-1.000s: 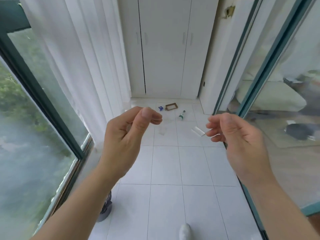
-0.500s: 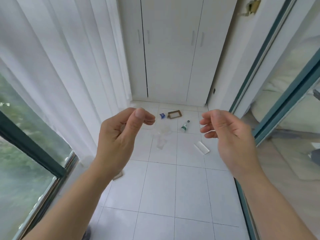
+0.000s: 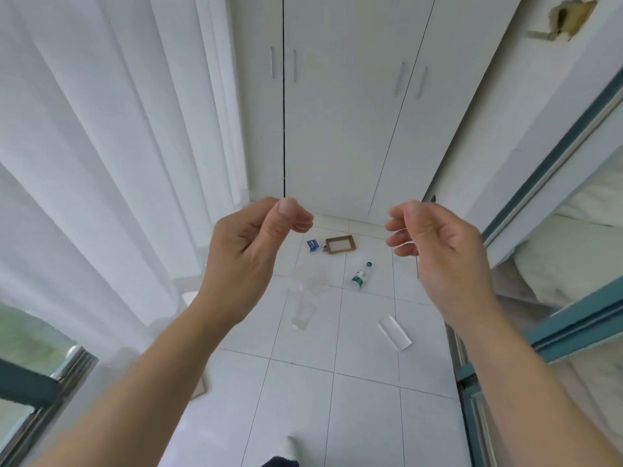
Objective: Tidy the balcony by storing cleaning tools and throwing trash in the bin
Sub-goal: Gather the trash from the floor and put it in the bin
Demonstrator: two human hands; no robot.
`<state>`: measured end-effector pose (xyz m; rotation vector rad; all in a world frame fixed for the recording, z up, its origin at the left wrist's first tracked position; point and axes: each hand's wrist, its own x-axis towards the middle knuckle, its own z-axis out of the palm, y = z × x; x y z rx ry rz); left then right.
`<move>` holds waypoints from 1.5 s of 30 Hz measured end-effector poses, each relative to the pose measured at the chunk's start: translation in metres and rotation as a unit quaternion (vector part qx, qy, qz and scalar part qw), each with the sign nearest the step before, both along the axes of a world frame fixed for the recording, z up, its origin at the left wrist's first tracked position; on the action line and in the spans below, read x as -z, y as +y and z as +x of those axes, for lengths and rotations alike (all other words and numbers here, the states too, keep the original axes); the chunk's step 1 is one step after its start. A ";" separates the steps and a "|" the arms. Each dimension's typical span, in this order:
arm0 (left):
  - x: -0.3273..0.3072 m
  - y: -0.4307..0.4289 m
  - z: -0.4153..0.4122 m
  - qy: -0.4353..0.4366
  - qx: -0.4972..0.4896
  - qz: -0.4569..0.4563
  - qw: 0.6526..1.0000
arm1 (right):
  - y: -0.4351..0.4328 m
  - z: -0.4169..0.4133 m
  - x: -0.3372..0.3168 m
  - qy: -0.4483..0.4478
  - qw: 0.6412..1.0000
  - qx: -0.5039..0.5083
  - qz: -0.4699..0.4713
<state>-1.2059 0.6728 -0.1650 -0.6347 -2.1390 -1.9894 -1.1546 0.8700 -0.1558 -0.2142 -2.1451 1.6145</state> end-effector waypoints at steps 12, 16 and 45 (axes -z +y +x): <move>0.023 0.097 -0.200 -0.058 0.022 -0.059 0.996 | 0.087 -0.206 0.032 -0.060 0.998 0.001 -0.017; 0.031 0.135 -0.259 -0.061 -0.001 -0.062 0.996 | 0.116 -0.278 0.047 -0.073 0.996 -0.038 -0.019; 0.589 0.263 -0.516 -0.163 0.054 -0.176 0.969 | 0.268 -0.542 0.627 -0.202 0.978 0.021 0.054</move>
